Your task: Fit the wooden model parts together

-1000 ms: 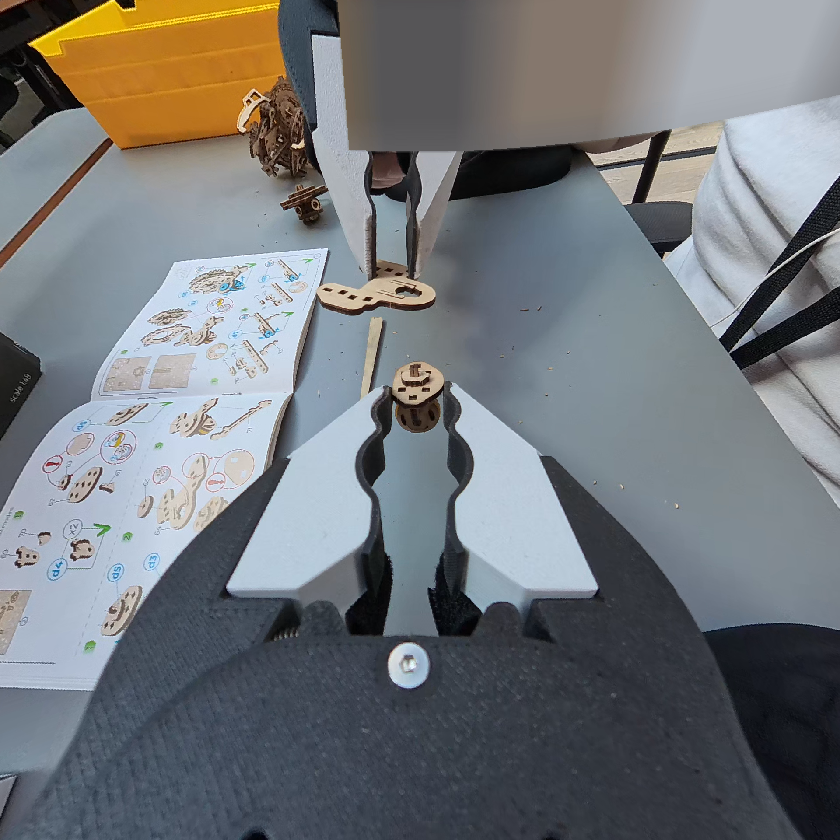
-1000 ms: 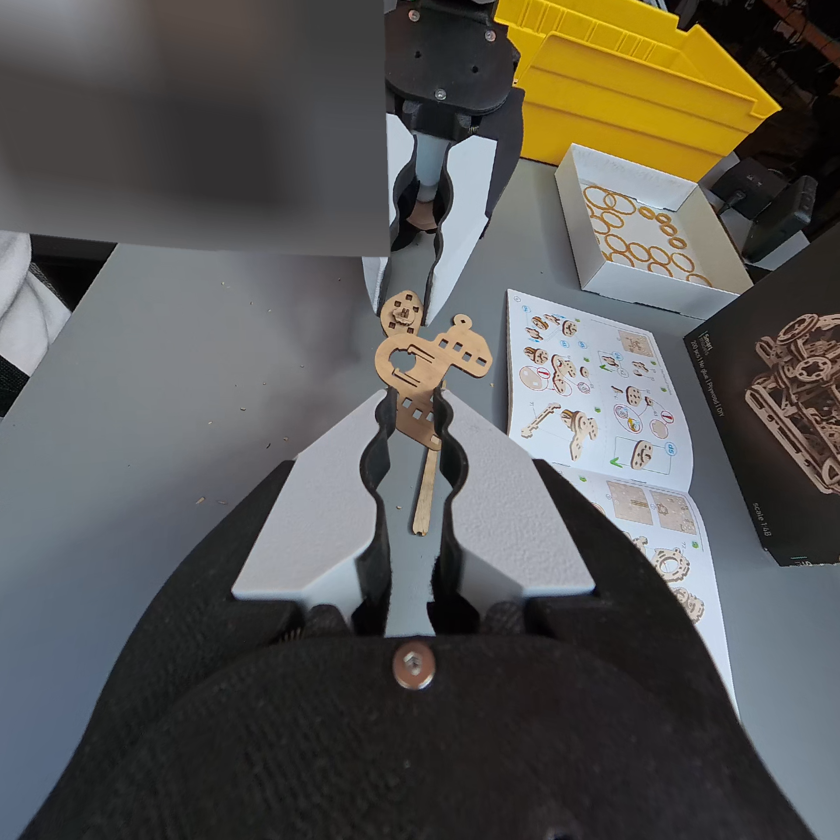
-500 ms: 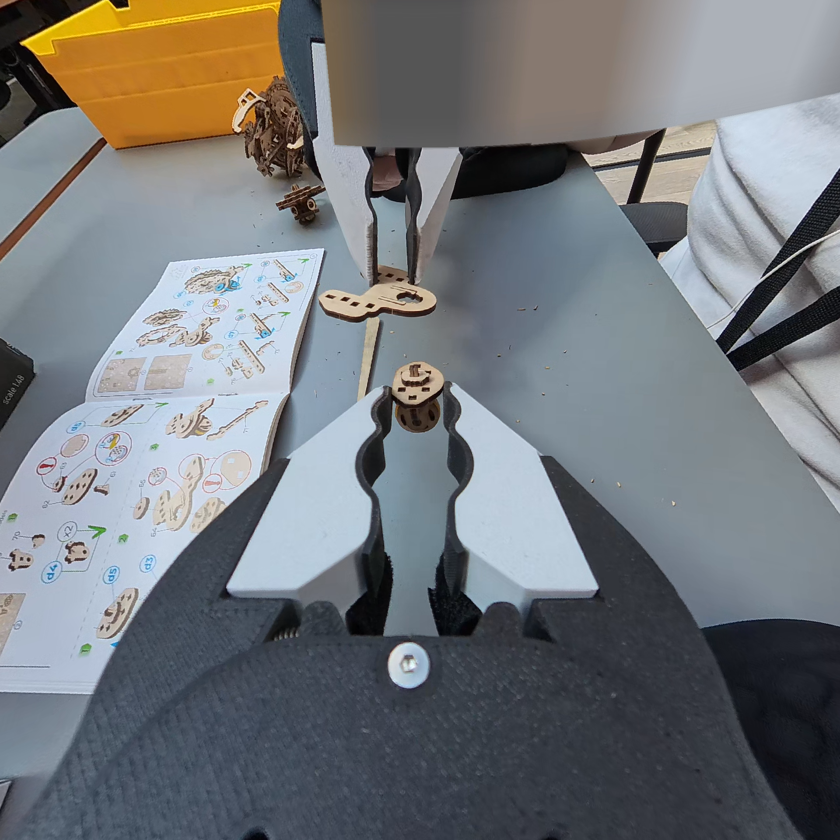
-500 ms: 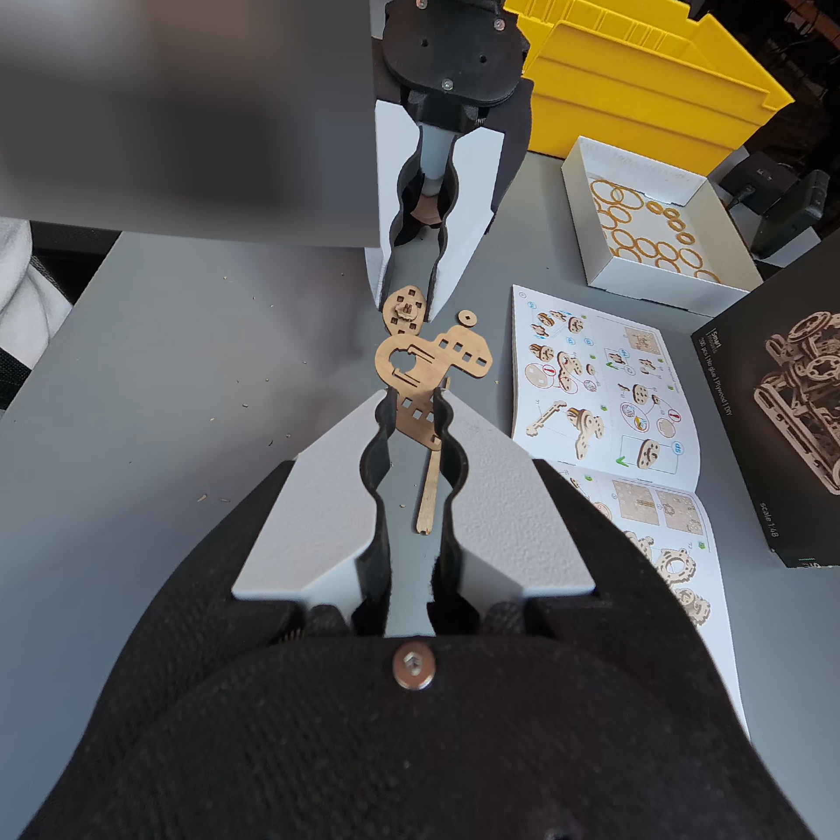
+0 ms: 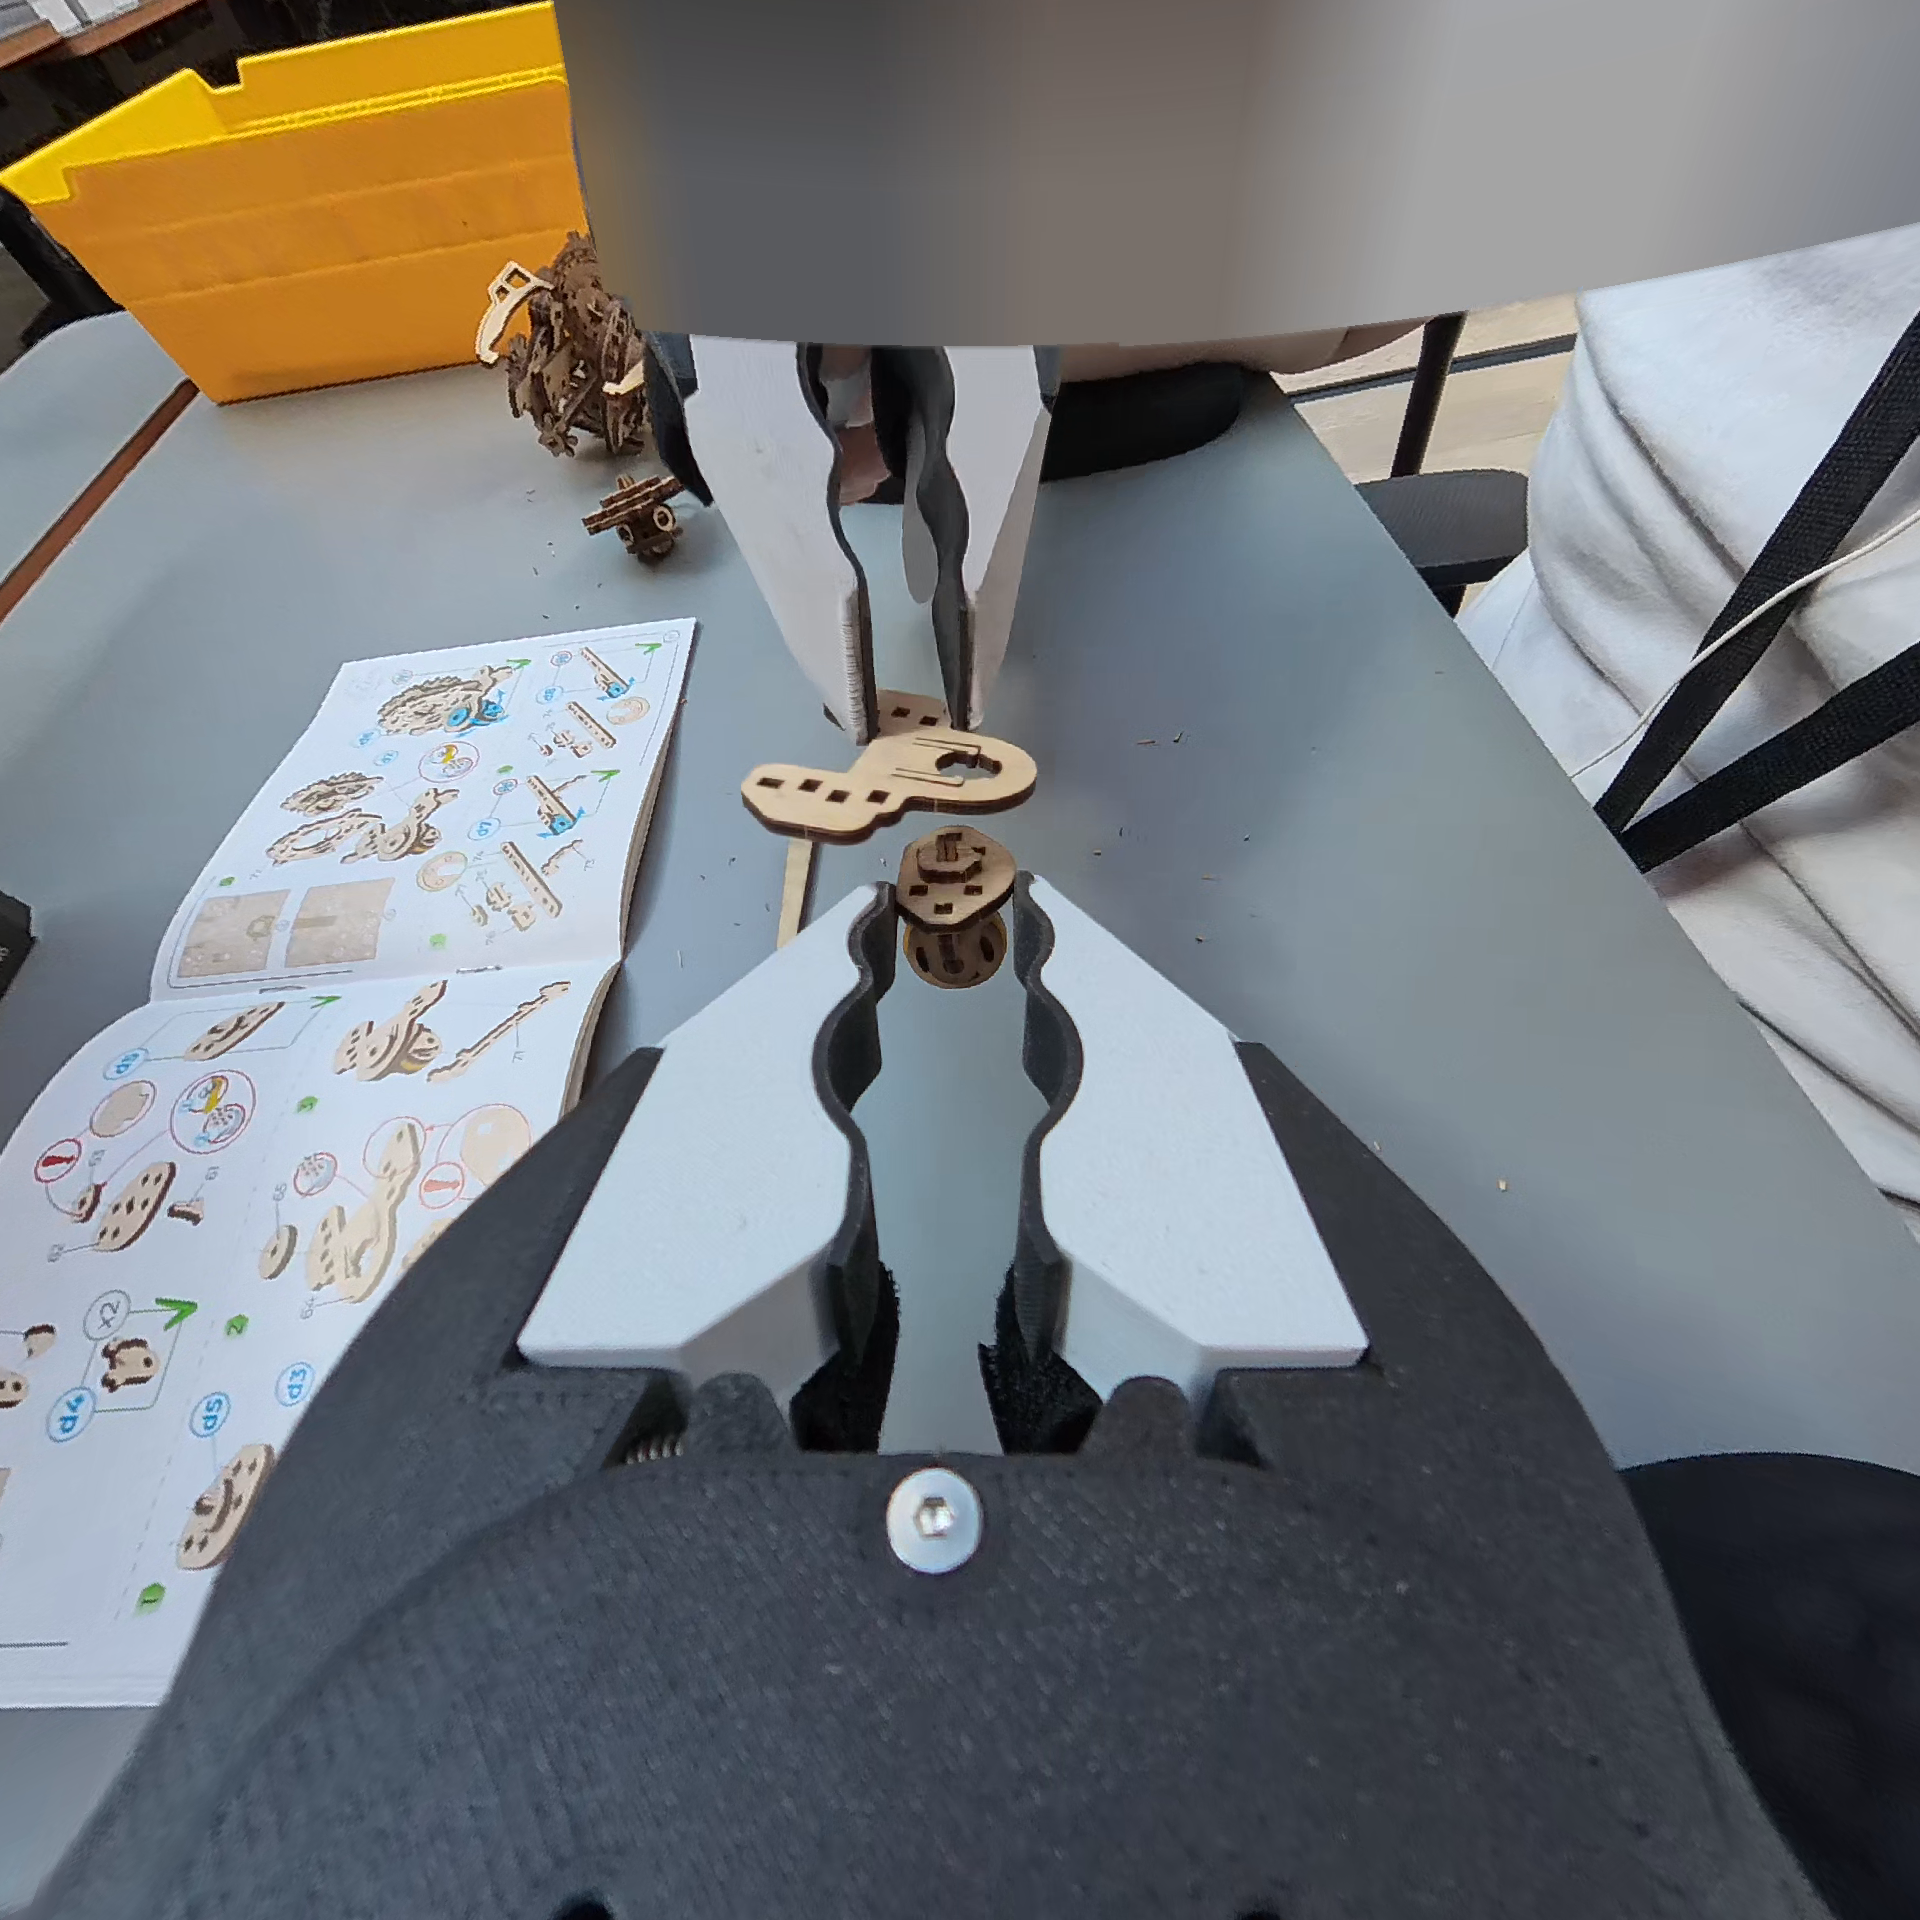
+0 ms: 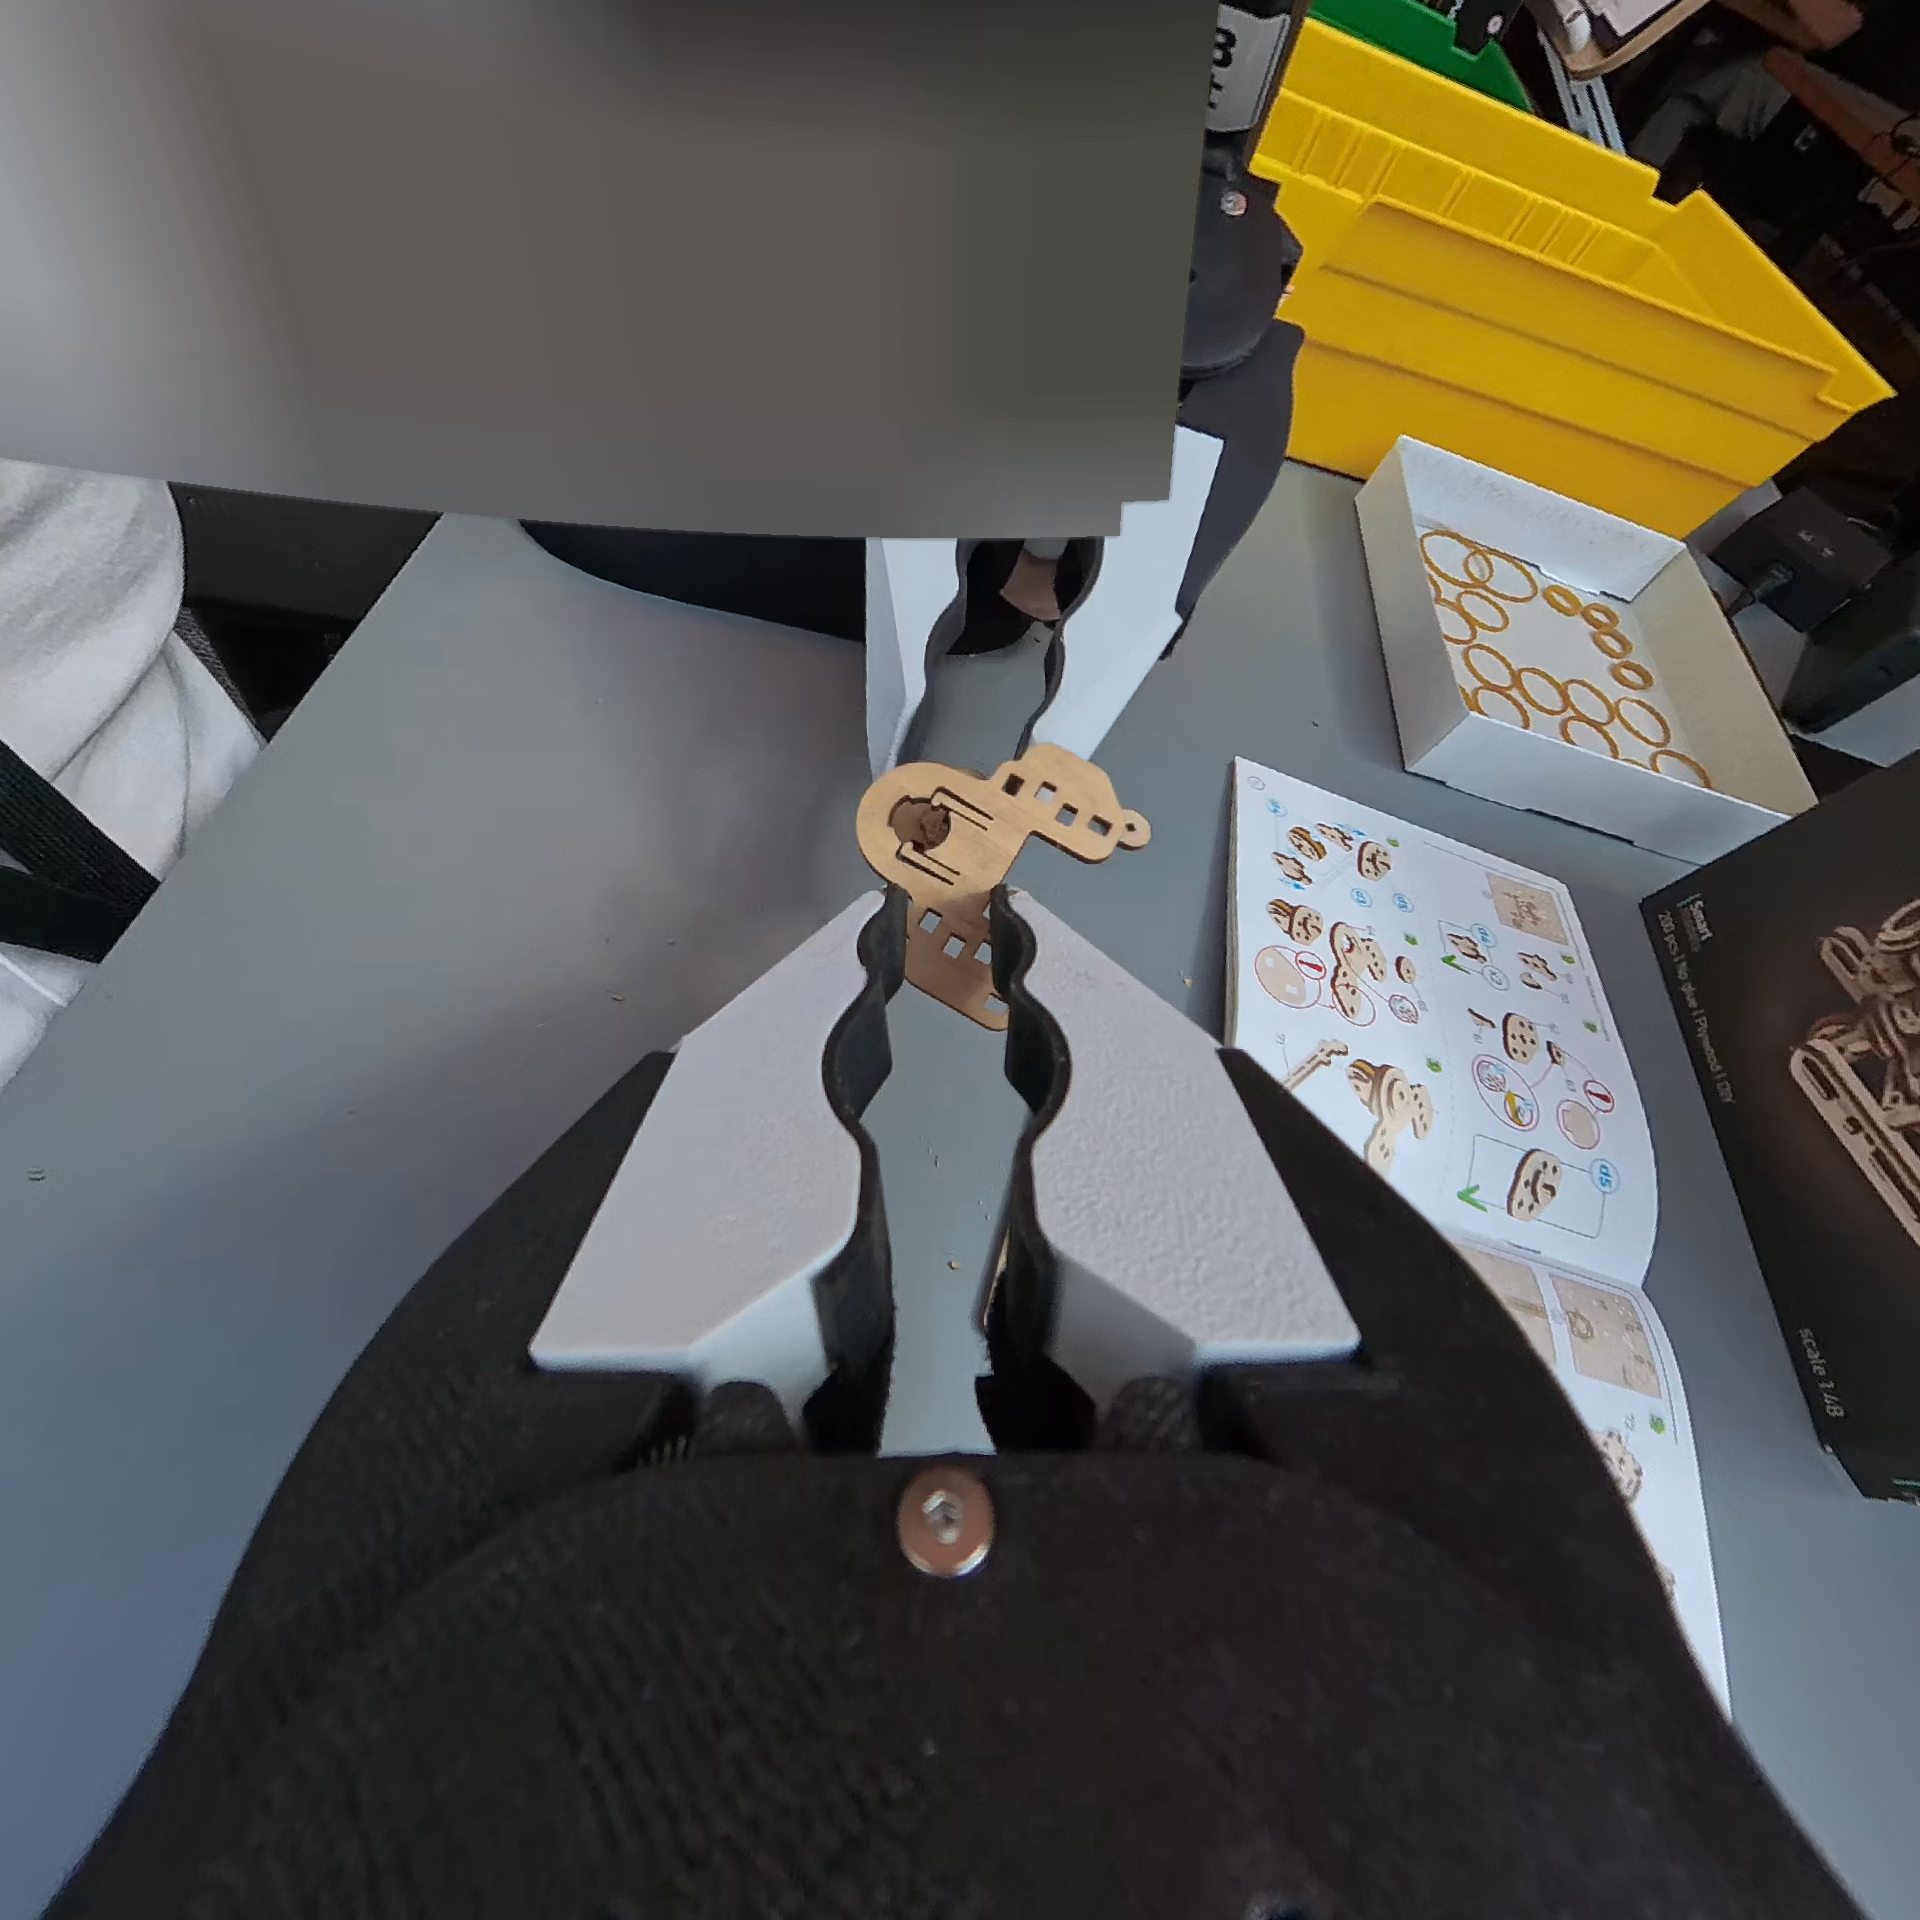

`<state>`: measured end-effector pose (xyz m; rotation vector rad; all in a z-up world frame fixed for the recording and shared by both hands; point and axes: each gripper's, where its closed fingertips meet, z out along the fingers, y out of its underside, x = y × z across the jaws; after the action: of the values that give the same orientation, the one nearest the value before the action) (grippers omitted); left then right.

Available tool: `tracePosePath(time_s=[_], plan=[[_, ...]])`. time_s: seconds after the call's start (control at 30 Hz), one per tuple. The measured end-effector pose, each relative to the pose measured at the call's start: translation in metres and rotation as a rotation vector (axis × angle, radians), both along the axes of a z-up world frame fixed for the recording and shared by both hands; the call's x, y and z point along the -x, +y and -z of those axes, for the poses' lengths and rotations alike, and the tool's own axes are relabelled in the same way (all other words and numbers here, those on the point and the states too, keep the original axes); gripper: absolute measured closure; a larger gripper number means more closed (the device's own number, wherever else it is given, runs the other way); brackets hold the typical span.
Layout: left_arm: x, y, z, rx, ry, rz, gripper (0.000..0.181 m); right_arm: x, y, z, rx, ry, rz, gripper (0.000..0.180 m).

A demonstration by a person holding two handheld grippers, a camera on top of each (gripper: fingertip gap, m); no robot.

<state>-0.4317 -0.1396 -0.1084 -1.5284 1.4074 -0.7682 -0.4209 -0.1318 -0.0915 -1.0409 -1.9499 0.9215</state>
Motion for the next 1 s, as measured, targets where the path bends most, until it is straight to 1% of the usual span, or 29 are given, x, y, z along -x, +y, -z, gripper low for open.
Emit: tracePosePath(time_s=[0.3, 0.63, 0.83, 0.93, 1.0], plan=[[-0.003, -0.005, 0.000, 0.023, 0.001, 0.029, 0.160, 0.008, -0.003, 0.003, -0.092, -0.016, -0.043, 0.165], [-0.005, -0.011, -0.009, 0.110, -0.052, 0.064, 0.160, 0.007, -0.007, 0.005, -0.092, -0.025, -0.081, 0.166], [-0.007, -0.011, 0.011, 0.070, 0.073, 0.058, 0.160, 0.006, -0.008, 0.025, -0.112, -0.064, -0.101, 0.166], [-0.004, -0.008, 0.032, 0.009, 0.211, 0.034, 0.160, 0.004, -0.006, 0.035, -0.138, -0.084, -0.103, 0.166], [-0.004, -0.007, 0.039, -0.041, 0.264, 0.031, 0.161, 0.004, -0.005, 0.042, -0.165, -0.100, -0.099, 0.166]])
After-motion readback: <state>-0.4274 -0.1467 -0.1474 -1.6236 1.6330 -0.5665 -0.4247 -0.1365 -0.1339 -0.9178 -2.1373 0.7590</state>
